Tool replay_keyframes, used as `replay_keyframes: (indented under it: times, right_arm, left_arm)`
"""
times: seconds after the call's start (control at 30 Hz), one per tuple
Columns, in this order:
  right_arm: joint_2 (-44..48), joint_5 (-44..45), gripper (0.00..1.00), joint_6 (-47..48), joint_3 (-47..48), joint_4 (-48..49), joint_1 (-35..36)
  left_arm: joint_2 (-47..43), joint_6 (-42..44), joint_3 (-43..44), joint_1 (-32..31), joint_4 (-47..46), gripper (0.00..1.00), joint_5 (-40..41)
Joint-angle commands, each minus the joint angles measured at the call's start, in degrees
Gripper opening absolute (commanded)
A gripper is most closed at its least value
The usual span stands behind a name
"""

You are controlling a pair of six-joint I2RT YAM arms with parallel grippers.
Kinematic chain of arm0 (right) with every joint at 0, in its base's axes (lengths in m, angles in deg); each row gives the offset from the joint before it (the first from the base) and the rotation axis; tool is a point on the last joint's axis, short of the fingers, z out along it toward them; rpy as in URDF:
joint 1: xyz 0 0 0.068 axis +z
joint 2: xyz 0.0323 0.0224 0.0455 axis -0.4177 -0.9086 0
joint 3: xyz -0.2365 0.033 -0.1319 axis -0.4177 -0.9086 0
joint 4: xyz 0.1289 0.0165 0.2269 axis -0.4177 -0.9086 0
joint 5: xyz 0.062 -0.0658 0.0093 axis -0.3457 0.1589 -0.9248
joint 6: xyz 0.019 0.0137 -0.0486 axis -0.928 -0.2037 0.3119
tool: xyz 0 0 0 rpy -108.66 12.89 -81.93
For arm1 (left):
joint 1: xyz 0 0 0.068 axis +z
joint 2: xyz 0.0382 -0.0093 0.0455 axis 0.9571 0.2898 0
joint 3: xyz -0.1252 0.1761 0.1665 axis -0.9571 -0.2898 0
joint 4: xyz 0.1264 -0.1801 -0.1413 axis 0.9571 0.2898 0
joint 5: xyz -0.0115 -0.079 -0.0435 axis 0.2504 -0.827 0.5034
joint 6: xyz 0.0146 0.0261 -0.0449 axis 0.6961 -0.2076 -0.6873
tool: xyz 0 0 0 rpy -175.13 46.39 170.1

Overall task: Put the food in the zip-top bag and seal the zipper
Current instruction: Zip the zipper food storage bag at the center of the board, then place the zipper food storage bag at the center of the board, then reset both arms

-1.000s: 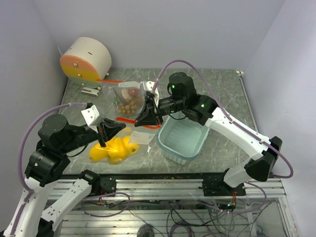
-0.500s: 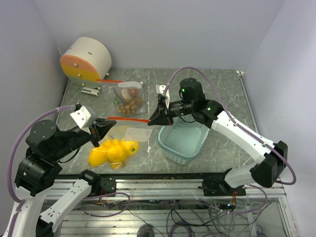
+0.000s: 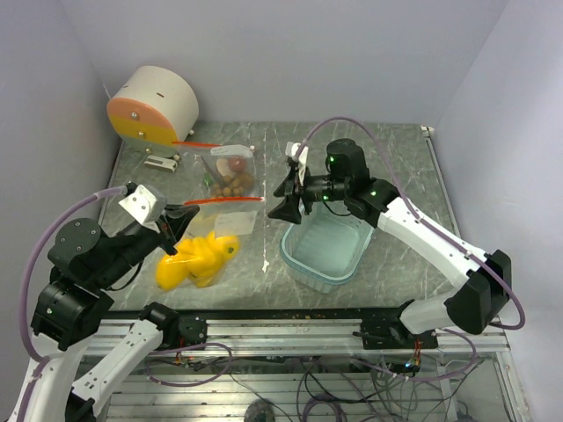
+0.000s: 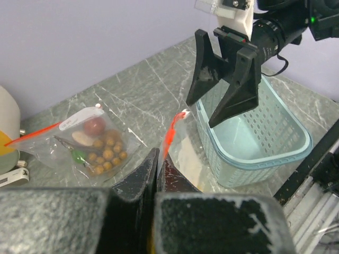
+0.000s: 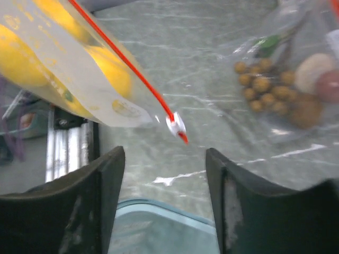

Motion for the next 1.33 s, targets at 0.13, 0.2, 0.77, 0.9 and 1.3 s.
replay_keyframes:
  times: [0.13, 0.2, 0.77, 0.9, 1.3]
  right_arm:
    - [2.87, 33.27, 1.0, -20.32, -1.05, 10.93, -1.16]
    - [2.67, 38.61, 1.0, -22.35, -0.66, 8.47, -1.41]
    - [8.2, 55.93, 1.0, -32.5, -7.97, 2.93, -1.57]
    - [7.56, 55.99, 1.0, -33.43, -7.97, 1.66, -1.59]
    - [5.95, 58.85, 1.0, -33.73, -7.32, -1.27, -1.64]
  left_arm:
    - [-2.83, -11.68, -13.91, -0.13, -21.33, 0.07, 14.58]
    - [-2.96, -12.78, -17.15, -0.13, -25.51, 0.07, 17.3]
    - [9.22, -22.08, -23.03, -0.13, -33.5, 0.99, 38.42]
    - [12.11, -21.78, -18.44, -0.13, -28.2, 1.0, 34.33]
    - [11.25, -18.86, -16.02, -0.08, -22.65, 1.0, 29.85]
